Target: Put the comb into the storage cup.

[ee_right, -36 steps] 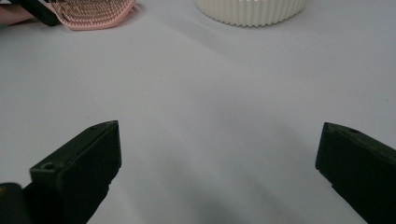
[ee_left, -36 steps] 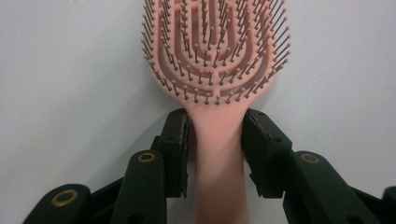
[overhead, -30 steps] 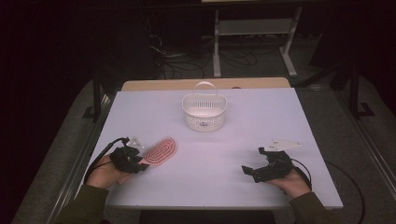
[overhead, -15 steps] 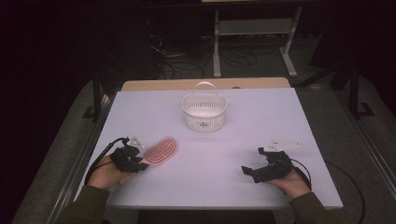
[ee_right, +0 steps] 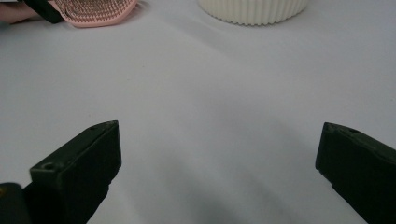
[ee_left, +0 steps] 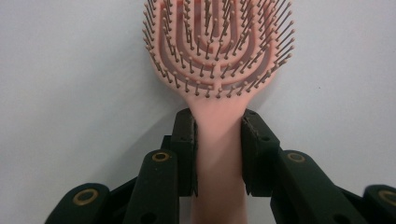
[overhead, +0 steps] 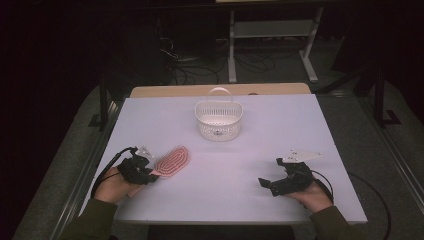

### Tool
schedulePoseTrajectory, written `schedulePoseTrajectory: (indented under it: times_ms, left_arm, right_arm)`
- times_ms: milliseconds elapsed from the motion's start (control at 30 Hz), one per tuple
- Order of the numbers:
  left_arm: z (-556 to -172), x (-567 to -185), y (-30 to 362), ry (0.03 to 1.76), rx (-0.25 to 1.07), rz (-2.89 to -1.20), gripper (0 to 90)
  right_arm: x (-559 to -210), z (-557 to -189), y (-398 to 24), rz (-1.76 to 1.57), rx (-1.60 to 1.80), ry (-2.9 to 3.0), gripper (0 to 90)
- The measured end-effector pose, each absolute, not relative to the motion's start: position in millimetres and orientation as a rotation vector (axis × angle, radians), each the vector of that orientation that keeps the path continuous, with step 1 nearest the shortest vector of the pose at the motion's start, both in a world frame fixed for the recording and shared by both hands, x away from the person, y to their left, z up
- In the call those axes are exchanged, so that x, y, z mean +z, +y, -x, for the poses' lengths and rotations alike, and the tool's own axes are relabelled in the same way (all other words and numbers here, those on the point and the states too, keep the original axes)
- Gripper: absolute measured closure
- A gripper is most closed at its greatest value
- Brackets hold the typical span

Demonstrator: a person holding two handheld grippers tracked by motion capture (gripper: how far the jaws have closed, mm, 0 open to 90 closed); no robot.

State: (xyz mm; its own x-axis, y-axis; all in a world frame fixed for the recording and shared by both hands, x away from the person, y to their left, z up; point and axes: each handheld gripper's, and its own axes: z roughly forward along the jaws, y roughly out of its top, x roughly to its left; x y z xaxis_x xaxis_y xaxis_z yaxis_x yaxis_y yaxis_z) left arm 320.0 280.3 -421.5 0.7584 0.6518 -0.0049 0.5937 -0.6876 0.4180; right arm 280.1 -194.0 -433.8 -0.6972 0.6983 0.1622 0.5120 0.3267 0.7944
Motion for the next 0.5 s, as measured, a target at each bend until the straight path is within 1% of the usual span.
schedulePoseTrajectory:
  times_ms: [500]
  left_arm:
    - [-318.2,-418.0,278.1,0.928,0.176,-2.523,70.3]
  right_arm:
    - [-433.7,-280.2,-194.6,-1.104,1.308,2.381,0.1]
